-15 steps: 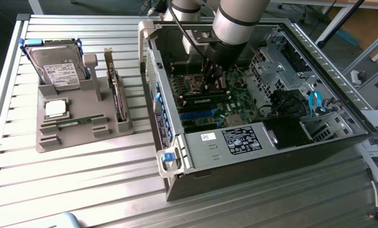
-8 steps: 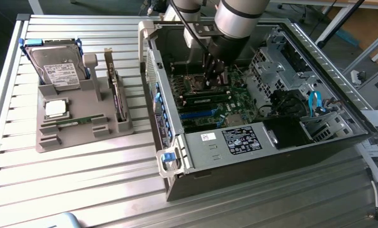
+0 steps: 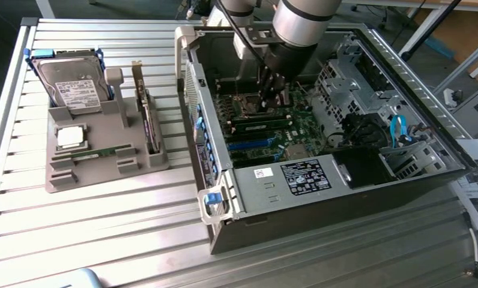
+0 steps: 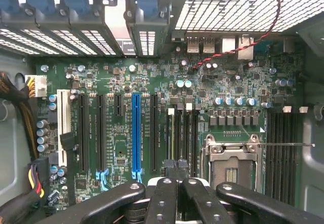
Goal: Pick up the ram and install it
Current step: 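Press down the ram until it locks into place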
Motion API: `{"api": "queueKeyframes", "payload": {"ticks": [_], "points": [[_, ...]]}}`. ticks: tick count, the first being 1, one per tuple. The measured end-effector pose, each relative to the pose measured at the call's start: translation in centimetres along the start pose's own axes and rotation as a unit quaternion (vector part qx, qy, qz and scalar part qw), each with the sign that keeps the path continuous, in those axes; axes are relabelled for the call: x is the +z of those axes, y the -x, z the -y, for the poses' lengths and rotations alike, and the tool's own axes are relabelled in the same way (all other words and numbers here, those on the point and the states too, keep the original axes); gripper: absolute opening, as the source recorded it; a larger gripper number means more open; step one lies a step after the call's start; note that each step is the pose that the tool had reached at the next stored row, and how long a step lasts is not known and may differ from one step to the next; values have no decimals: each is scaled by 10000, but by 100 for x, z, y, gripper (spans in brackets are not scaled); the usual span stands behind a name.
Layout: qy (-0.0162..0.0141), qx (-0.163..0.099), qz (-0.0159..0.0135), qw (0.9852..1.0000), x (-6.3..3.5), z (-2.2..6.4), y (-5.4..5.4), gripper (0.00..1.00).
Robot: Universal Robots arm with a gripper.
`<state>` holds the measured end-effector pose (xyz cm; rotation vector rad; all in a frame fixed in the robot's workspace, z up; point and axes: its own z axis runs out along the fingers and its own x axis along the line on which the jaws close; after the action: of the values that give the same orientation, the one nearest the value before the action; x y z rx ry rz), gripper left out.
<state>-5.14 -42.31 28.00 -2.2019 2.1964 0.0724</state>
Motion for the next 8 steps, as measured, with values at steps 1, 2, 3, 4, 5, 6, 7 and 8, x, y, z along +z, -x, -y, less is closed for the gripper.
{"api": "queueKeyframes", "payload": {"ticks": [1, 2, 3, 4, 5, 6, 7, 8], "points": [[0, 0, 0, 10000, 0, 17, 0, 11], [-1, 0, 1, 10000, 0, 42, 0, 11], [0, 0, 1, 10000, 0, 68, 0, 11], [-1, 1, 1, 10000, 0, 97, 0, 11], [0, 0, 1, 10000, 0, 128, 0, 11], [0, 0, 1, 10000, -1, 159, 0, 11], [0, 0, 1, 10000, -2, 190, -1, 11], [0, 1, 1, 10000, -3, 219, -1, 11]]}}
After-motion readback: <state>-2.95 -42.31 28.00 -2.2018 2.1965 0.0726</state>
